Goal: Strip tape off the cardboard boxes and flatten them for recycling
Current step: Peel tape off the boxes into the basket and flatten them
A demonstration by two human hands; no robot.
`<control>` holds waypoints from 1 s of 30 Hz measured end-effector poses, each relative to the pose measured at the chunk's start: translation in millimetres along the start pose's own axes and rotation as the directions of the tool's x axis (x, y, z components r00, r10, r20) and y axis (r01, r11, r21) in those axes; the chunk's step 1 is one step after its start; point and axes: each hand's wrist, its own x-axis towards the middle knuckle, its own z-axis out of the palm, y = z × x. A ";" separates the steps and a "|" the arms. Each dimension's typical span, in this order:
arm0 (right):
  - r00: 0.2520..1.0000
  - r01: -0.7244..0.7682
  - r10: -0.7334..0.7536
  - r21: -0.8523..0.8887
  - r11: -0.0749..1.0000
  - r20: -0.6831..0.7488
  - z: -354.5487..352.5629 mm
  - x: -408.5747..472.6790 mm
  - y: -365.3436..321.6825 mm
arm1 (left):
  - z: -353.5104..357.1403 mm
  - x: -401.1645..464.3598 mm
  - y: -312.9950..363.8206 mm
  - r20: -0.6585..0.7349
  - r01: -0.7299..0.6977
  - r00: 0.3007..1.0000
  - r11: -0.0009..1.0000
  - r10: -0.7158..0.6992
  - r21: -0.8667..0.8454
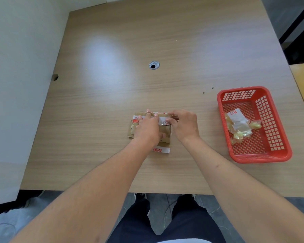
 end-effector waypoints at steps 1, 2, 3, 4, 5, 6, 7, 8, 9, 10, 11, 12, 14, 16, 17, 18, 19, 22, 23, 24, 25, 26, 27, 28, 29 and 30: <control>1.000 -0.023 0.023 0.026 0.999 0.005 -1.4 -0.4 -0.1 | -0.3 0.0 0.1 -0.002 0.000 1.000 1.000 0.000 0.001; 0.999 -0.051 0.050 0.030 0.998 0.011 -1.7 -0.3 -0.7 | -0.5 0.1 0.0 -0.003 0.000 1.000 1.000 0.000 0.003; 0.996 -0.084 0.084 0.028 0.996 0.018 -1.3 0.1 -1.7 | -0.5 0.2 -0.2 -0.004 -0.001 1.000 1.000 0.001 0.008; 0.992 -0.124 0.124 0.029 0.992 0.023 -0.5 0.8 -3.2 | 0.0 0.6 -0.4 -0.005 -0.003 1.000 1.000 0.003 0.011; 0.987 -0.162 0.161 0.039 0.986 0.021 -0.2 1.0 -5.1 | 0.6 0.8 -0.4 -0.008 -0.004 1.000 1.000 0.004 0.013; 0.981 -0.192 0.192 0.055 0.980 0.009 -0.4 1.4 -6.9 | 0.8 0.9 -0.5 -0.010 -0.003 1.000 1.000 0.003 0.013; 0.976 -0.218 0.219 0.075 0.973 -0.003 -1.5 2.1 -8.9 | 0.7 0.9 -0.5 -0.012 0.001 1.000 1.000 -0.001 0.012; 0.970 -0.241 0.243 0.099 0.965 -0.004 -2.6 3.2 -9.7 | 0.8 1.0 -0.4 -0.011 0.005 1.000 1.000 -0.005 0.011; 0.964 -0.265 0.267 0.119 0.957 0.006 -2.8 4.2 -9.7 | 0.6 1.3 -0.5 -0.009 0.008 1.000 1.000 -0.008 0.012; 0.958 -0.287 0.287 0.140 0.948 0.016 -2.4 4.9 -8.7 | 0.5 1.5 -0.6 -0.008 0.008 1.000 1.000 -0.008 0.014; 0.948 -0.318 0.318 0.169 0.933 0.028 -1.2 5.7 -6.8 | 0.5 1.9 -0.6 -0.009 0.006 1.000 1.000 -0.006 0.014; 0.933 -0.357 0.359 0.217 0.908 0.033 0.7 6.1 -4.8 | 0.6 2.5 -0.5 -0.011 0.002 1.000 1.000 -0.002 0.011; 0.890 -0.437 0.454 0.342 0.832 0.032 5.5 6.0 -0.3 | 0.6 2.4 -0.9 -0.016 -0.005 1.000 1.000 0.005 0.002; 0.849 -0.472 0.527 0.475 0.742 0.020 6.9 5.3 0.7 | 0.8 2.3 -1.6 -0.018 -0.008 1.000 1.000 0.008 0.002; 0.832 -0.480 0.555 0.523 0.705 0.016 6.9 5.5 0.3 | 1.2 2.2 -1.8 -0.020 -0.010 1.000 1.000 0.010 0.003; 0.823 -0.476 0.567 0.562 0.676 0.015 6.3 6.0 -0.5 | 1.4 2.0 -1.9 -0.025 -0.013 1.000 1.000 0.013 0.002; 0.814 -0.478 0.580 0.586 0.654 0.016 8.2 7.6 0.6 | 1.3 1.7 -1.8 -0.030 -0.016 0.999 1.000 0.016 0.001; 0.784 -0.501 0.621 0.605 0.619 0.014 14.0 11.0 -0.3 | 1.8 2.0 -3.7 -0.032 -0.023 0.999 1.000 0.023 -0.020; 0.770 -0.512 0.639 0.605 0.610 0.008 16.8 13.8 1.8 | 2.4 1.9 -4.7 -0.032 -0.027 0.999 0.999 0.026 -0.030; 0.759 -0.521 0.651 0.609 0.598 0.010 19.9 16.8 5.0 | 3.1 2.1 -5.9 -0.034 -0.036 0.999 0.999 0.034 -0.040; 0.755 -0.525 0.655 0.615 0.588 0.018 20.4 18.3 5.9 | 3.1 2.1 -7.2 -0.036 -0.049 0.998 0.998 0.048 -0.047; 0.757 -0.532 0.653 0.605 0.592 0.027 20.9 20.5 7.6 | 1.8 3.4 -9.5 -0.040 -0.068 0.997 0.997 0.067 -0.046; 0.763 -0.543 0.646 0.579 0.608 0.037 18.0 21.6 7.0 | -0.4 5.9 -12.9 -0.039 -0.093 0.995 0.995 0.092 -0.037; 0.771 -0.550 0.635 0.556 0.622 0.053 14.1 22.6 7.2 | -4.6 9.0 -17.6 -0.028 -0.121 0.992 0.992 0.120 -0.021; 0.782 -0.556 0.616 0.549 0.624 0.091 10.5 23.0 9.6 | -9.5 12.8 -24.3 -0.007 -0.154 0.988 0.988 0.154 0.001; 0.795 -0.560 0.587 0.556 0.614 0.153 5.4 22.7 11.1 | -14.8 17.5 -32.2 0.015 -0.194 0.981 0.981 0.194 0.025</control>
